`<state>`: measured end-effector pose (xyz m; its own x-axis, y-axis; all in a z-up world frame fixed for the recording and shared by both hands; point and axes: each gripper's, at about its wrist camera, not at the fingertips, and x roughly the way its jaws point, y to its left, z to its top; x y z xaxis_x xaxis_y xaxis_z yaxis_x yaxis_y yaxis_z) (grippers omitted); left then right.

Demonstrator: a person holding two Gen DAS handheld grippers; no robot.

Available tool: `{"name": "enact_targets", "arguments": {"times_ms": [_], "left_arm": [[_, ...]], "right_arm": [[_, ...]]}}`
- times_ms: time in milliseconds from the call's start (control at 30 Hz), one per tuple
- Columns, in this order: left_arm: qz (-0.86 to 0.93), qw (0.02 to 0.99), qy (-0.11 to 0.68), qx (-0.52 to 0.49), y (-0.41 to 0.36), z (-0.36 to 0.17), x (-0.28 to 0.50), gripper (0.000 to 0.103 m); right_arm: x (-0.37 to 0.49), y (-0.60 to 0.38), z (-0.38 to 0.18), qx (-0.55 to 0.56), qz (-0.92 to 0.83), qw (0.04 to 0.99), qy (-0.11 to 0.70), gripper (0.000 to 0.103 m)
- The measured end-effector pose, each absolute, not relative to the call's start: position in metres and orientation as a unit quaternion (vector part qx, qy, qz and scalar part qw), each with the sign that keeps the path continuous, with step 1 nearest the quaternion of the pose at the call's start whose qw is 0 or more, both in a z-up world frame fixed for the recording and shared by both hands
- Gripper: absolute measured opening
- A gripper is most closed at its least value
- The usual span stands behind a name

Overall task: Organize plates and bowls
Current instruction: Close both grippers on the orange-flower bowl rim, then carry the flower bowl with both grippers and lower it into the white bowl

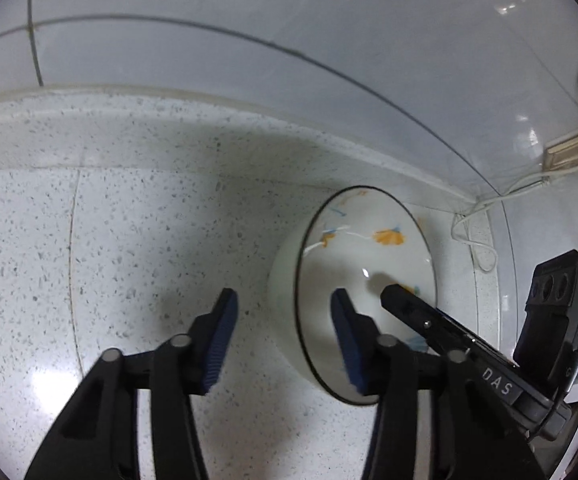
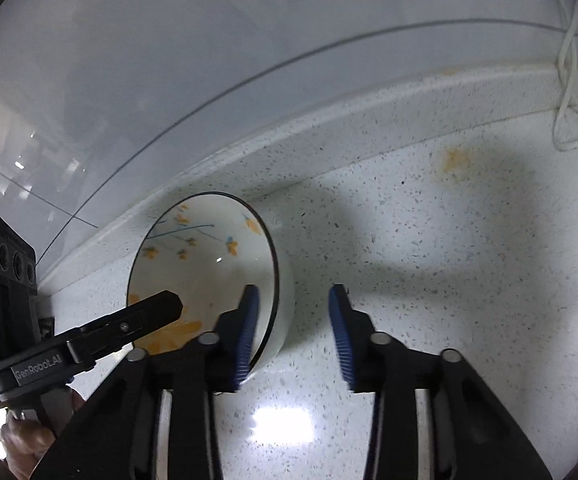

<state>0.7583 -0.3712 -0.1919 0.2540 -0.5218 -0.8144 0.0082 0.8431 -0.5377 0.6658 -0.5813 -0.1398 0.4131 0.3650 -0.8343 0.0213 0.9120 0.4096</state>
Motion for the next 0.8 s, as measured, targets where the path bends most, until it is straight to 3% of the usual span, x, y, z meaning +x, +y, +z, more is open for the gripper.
{"name": "enact_targets", "arguments": {"times_ms": [100, 233, 467, 800], "left_arm": [[-0.183, 0.746, 0.592, -0.244, -0.371, -0.202, 0.763, 0.021], [-0.184, 0.742, 0.592, -0.255, -0.369, -0.203, 0.757, 0.021], [-0.184, 0.742, 0.592, -0.255, -0.358, -0.182, 0.713, 0.021], [-0.189, 0.745, 0.587, -0.255, -0.321, -0.13, 0.602, 0.021]], "right_arm": [[0.672, -0.578, -0.147, 0.184, 0.111, 0.812, 0.542, 0.029], [0.674, -0.572, -0.15, 0.178, 0.116, 0.805, 0.554, 0.017], [0.644, -0.562, -0.141, 0.165, 0.114, 0.802, 0.563, 0.015], [0.536, -0.535, -0.098, 0.143, 0.116, 0.804, 0.565, 0.015]]}}
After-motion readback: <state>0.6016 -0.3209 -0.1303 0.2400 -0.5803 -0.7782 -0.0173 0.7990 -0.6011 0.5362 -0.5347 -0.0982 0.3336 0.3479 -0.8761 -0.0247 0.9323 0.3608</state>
